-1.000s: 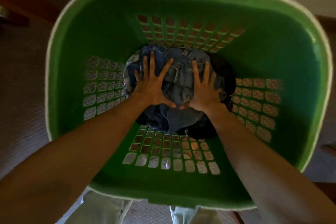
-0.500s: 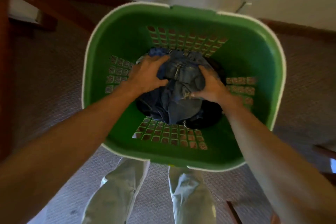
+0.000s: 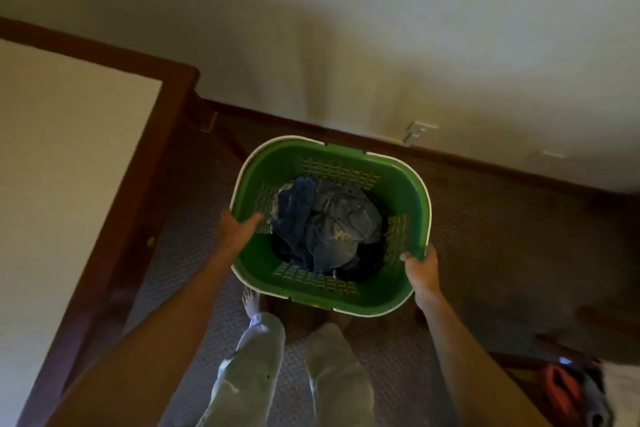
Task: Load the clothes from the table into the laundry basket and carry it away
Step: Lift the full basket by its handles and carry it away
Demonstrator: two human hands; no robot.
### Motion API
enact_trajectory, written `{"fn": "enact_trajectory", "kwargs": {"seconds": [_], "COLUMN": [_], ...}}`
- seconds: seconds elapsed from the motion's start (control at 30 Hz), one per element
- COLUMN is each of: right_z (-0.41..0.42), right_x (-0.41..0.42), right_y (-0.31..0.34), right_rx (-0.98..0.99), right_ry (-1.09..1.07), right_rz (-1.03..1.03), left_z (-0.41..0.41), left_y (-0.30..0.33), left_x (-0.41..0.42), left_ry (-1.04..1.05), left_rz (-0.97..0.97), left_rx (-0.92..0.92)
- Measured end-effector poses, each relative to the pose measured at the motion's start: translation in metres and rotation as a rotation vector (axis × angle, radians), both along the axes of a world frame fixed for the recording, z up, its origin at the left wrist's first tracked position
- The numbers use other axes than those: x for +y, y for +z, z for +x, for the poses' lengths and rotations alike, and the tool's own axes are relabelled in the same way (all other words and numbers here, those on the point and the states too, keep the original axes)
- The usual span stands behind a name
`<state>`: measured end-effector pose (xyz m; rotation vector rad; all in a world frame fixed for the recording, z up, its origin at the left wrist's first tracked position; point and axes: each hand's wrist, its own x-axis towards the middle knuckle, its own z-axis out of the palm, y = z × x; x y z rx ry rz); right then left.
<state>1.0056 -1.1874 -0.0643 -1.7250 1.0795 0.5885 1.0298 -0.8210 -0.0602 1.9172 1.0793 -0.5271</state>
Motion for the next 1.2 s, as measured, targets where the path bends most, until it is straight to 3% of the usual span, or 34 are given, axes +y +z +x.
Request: {"fn": "enact_trajectory", "kwargs": {"seconds": [0.1, 0.27, 0.37, 0.43, 0.73, 0.87, 1.0, 1.2], "right_z": [0.002, -0.004, -0.008, -0.005, 0.019, 0.033, 0.064, 0.087], "right_x": [0.007, 0.032, 0.061, 0.078, 0.098, 0.109, 0.123, 0.122], "right_y": [0.028, 0.085, 0.101, 0.105, 0.118, 0.124, 0.127, 0.118], "right_rx": [-0.013, -0.125, -0.258, -0.248, -0.121, -0.174, -0.079, 0.003], "right_ry": [-0.043, 0.058, 0.069, 0.067, 0.193, 0.073, -0.069, -0.127], "right_rz": [-0.018, -0.235, -0.076, 0.001, 0.008, 0.055, 0.123, 0.158], "left_z": [-0.003, -0.027, -0.034, -0.04, -0.015, 0.016, 0.041, 0.063], "left_y": [0.039, 0.09, 0.103, 0.102, 0.118, 0.119, 0.126, 0.114], "left_x": [-0.012, -0.039, -0.066, -0.084, -0.09, -0.085, -0.091, -0.099], "left_ry": [0.003, -0.131, -0.271, -0.31, -0.319, -0.201, -0.055, 0.089], "left_rz": [0.002, 0.025, -0.035, -0.081, -0.283, -0.461, -0.557, -0.598], "left_rx": [-0.048, -0.066, -0.066, -0.086, -0.034, 0.02, 0.11, 0.155]}}
